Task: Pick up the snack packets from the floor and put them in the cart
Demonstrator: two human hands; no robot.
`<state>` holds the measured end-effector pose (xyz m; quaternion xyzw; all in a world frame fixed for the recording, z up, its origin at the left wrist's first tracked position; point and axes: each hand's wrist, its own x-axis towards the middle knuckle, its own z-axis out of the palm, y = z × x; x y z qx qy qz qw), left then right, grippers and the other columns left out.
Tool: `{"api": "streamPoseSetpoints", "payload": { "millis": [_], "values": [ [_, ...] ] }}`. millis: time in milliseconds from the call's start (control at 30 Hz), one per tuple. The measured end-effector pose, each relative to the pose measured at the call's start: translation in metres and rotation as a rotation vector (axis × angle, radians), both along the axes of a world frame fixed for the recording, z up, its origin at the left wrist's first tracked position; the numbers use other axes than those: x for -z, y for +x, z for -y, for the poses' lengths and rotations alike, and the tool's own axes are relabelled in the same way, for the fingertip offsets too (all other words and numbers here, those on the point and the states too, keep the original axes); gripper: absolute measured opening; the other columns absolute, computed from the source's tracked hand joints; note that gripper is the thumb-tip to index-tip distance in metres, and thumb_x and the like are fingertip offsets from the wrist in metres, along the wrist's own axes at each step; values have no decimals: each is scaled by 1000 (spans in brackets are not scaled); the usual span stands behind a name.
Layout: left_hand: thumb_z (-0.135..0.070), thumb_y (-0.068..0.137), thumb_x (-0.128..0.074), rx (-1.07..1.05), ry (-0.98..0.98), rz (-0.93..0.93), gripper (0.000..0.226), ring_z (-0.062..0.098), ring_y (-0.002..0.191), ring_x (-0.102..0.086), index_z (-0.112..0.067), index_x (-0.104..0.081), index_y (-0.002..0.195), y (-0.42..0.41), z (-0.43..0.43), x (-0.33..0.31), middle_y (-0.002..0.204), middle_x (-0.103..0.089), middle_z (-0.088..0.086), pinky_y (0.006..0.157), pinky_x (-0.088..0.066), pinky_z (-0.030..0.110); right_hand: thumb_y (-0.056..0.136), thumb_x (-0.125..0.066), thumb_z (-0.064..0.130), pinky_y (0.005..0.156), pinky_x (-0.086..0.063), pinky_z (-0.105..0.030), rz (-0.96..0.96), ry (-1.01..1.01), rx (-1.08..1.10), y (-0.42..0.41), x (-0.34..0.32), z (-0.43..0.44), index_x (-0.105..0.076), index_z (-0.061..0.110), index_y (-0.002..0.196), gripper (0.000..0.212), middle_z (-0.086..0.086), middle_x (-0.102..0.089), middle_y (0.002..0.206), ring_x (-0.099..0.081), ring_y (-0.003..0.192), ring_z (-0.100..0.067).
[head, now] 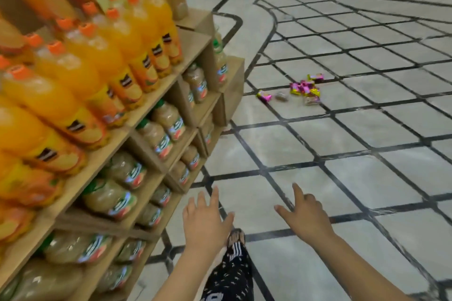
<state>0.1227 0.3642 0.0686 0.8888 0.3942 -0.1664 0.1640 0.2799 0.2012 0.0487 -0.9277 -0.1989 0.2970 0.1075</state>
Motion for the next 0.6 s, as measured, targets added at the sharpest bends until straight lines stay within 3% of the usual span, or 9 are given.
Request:
{"api": "streamPoseSetpoints", "payload": {
  "millis": [267,600],
  "values": [
    [-69,95,-30,231,30,49,80,34,149,-15,-28,-3,158,173,-92,-11,163,-17,10,120,-15,45,93,-40,64,104,-36,-38,44,-17,196,126,-16,-59,-4,22,155,84,-14,-29,151,-33,135,-32],
    [-69,94,-31,410,47,63,80,33,148,-18,-29,-5,158,373,-110,-2,161,-22,11,118,-21,42,91,-41,65,106,-37,-39,50,-60,397,284,-7,-48,-3,23,156,86,-16,-31,151,-32,137,-34]
  ]
}}
